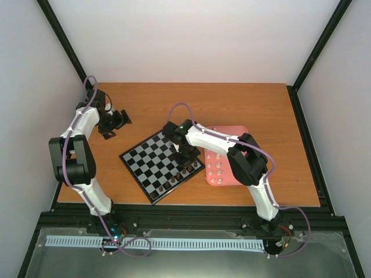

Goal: Set up the chess pieces on the board
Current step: Place the chess piece on the chessboard, then pick up the chess piece from the storage box.

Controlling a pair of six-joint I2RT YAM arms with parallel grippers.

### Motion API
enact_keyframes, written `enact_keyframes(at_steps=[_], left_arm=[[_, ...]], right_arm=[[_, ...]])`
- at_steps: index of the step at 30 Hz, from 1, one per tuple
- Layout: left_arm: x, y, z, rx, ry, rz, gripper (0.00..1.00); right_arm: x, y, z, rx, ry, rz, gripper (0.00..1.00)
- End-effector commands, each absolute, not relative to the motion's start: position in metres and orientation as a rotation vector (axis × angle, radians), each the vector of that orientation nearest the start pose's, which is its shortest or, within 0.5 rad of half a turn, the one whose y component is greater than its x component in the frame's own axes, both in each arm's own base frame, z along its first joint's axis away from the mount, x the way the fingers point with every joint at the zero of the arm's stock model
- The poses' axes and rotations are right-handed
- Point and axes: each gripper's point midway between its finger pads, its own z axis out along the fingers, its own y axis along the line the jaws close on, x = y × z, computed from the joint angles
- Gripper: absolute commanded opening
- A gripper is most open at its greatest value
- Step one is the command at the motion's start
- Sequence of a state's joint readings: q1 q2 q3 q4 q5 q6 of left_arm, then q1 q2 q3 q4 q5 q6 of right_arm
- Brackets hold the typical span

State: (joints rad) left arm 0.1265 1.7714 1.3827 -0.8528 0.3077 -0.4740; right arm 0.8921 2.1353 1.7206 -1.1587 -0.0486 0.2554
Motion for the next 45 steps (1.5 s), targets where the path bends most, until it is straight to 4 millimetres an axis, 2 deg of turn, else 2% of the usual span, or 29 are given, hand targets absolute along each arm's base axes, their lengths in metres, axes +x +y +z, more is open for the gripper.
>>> enact_keyframes(at_steps=[1,8,19,24,31,34,37,40,44,45], left_arm=[[0.407,-0.005,0.116,-0.729,2.702,-0.528,1.0],[0.408,-0.005,0.114,-0.73,2.705,-0.528,1.0],[0.409,-0.005,0.112,-0.734,2.708,-0.532,1.0],[0.409,-0.005,0.111,-0.736,2.709,-0.534,1.0],[0.409,-0.005,0.112,-0.735,2.709,-0.53,1.0],[0.409,-0.005,0.113,-0.732,2.71,-0.53,1.0],[0.409,-0.005,0.113,-0.732,2.709,-0.527,1.0],[0.408,-0.005,0.112,-0.733,2.712,-0.527,1.0],[0.41,-0.005,0.114,-0.73,2.708,-0.531,1.0],[0.41,-0.006,0.114,-0.73,2.706,-0.533,1.0]], right_arm=[[0.257,0.329,0.05,-0.988,2.984,0.033,0.04],[0.257,0.33,0.05,-1.005,2.981,0.038,0.13],[0.257,0.328,0.051,-1.003,2.981,0.021,0.14],[0.258,0.329,0.057,-1.001,2.965,0.039,0.22],[0.266,0.336,0.08,-0.985,2.918,0.063,0.25],[0.271,0.339,0.101,-0.97,2.88,0.083,0.26],[0.279,0.339,0.131,-0.939,2.815,0.087,0.29],[0.294,0.32,0.15,-0.876,2.783,0.017,0.32],[0.332,0.263,0.15,-0.651,2.824,-0.021,0.38],[0.338,0.244,0.143,-0.592,2.848,-0.032,0.38]])
